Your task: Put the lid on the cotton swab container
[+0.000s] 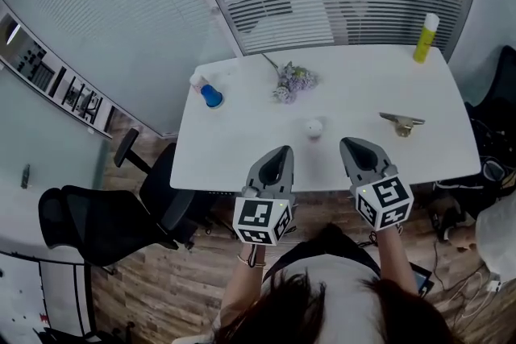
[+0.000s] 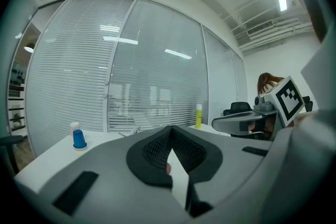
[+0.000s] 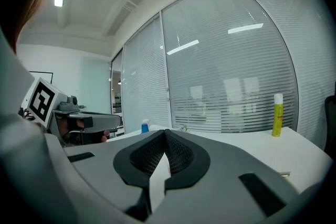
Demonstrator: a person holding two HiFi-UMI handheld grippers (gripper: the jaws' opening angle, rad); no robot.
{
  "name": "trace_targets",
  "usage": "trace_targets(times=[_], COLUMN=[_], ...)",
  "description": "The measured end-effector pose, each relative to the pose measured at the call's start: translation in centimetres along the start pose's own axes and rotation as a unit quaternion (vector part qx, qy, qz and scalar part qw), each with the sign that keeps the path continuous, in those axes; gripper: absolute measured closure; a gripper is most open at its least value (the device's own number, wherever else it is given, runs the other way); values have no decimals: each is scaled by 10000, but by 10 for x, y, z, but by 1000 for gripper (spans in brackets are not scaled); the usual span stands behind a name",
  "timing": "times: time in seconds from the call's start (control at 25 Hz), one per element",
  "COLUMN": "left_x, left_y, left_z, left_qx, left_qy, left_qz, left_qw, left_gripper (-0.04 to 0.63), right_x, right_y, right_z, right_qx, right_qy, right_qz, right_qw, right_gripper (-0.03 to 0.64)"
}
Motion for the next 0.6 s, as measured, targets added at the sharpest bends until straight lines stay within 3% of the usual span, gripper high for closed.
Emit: trace_targets(times=[0.6], left_x=[4], left_y=[0], left_z=[25], left_qx=[-181], left_qy=[172], left_qz=[92], left_qw=[9996], left_gripper=[577], right_x=[20], right_y=[-8], right_z=[18], right_qx=[-131], right_qy=[328], right_qz=[-13], right_qw=[9994], right_gripper=[588])
Point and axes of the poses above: the fingertips, and each gripper's own axes: z backward along the fingers, x to its left, y out of its underside, the point moved 10 cm from there along z, backward along the fingers, and after that the axes turned 7 degrees about y, right-handed, at the moved point
